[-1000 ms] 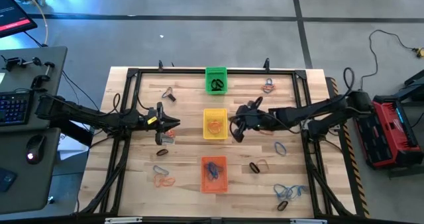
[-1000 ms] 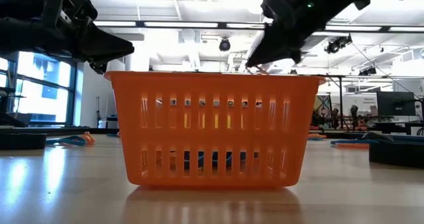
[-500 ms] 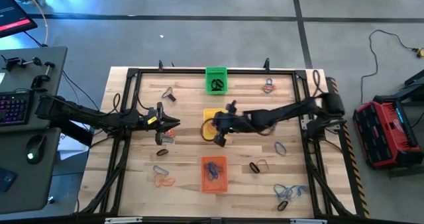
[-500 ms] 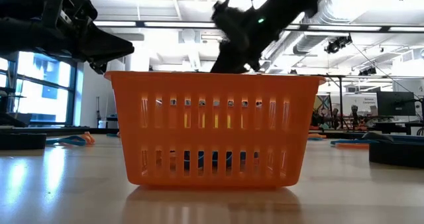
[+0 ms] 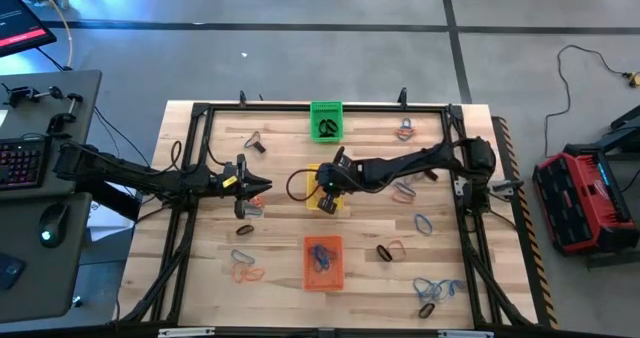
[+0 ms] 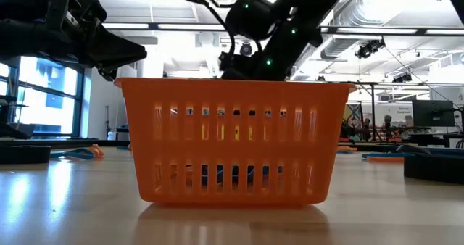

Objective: Sort rubber bands into baskets
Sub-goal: Put the orange rubber band into the yellow bin, then put the black rubber band into the green bin

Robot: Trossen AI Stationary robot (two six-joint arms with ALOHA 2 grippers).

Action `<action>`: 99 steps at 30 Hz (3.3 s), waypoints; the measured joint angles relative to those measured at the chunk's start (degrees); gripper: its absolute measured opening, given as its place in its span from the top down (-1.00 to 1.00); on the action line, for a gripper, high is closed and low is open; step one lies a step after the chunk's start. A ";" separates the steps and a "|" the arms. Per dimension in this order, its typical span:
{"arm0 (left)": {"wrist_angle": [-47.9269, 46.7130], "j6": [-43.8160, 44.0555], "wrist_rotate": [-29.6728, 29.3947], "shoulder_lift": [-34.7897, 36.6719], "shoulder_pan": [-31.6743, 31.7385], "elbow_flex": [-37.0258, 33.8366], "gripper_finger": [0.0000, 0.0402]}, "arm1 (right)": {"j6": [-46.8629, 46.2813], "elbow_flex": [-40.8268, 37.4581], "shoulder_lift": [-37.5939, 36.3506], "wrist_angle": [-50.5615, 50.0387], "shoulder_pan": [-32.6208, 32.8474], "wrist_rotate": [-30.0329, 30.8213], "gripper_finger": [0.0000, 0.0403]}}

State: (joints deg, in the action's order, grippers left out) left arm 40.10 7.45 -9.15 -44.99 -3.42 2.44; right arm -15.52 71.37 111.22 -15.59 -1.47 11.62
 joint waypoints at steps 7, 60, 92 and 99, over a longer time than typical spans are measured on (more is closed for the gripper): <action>-0.02 0.01 0.00 0.00 0.00 0.00 0.77 | 2.00 0.00 0.15 0.39 -0.30 -1.01 0.99; -43.10 0.07 -16.48 -16.02 13.55 20.61 0.69 | -0.09 -33.75 -38.80 21.94 14.89 24.97 1.00; -47.97 1.34 -26.37 -41.48 24.89 29.22 0.42 | 0.34 -33.77 -38.80 21.46 16.22 24.85 1.00; -48.70 -0.77 -24.00 -41.40 25.79 29.22 0.96 | 0.51 -33.77 -38.80 21.42 16.22 24.85 1.00</action>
State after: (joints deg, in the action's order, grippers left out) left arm -8.61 6.68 -33.15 -86.39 22.37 31.66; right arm -15.01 37.60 72.42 5.82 14.74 36.47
